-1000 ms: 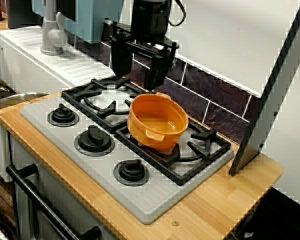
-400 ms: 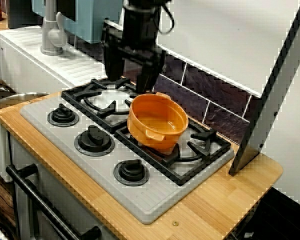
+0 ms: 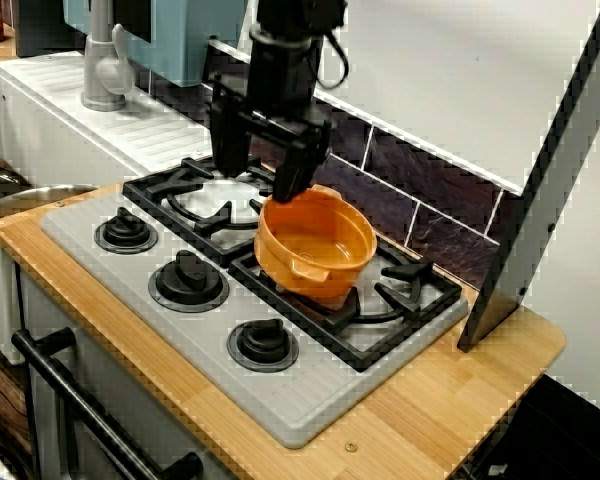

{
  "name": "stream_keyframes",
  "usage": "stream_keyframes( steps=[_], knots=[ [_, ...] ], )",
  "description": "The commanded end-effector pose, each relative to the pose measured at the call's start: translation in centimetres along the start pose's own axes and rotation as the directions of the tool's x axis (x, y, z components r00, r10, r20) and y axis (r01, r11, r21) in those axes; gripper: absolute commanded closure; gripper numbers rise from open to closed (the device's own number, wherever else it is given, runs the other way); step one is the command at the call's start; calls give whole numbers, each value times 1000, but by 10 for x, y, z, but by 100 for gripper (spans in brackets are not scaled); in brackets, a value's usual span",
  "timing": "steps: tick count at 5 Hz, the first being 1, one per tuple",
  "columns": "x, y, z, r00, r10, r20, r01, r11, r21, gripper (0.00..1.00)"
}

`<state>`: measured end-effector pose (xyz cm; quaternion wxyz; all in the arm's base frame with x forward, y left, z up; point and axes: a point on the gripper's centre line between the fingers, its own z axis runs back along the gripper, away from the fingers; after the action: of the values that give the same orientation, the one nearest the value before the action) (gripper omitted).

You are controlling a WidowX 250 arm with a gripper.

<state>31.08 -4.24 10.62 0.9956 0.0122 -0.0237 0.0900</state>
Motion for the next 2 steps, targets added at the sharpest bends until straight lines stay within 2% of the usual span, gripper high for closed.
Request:
stream_keyframes(
  steps=[1,2],
  knots=[
    [-2,7,3,1000,1,21,-1,1000,2,0],
    [-2,8,-2,1000,-1,16,1,1000,9,0]
  ],
)
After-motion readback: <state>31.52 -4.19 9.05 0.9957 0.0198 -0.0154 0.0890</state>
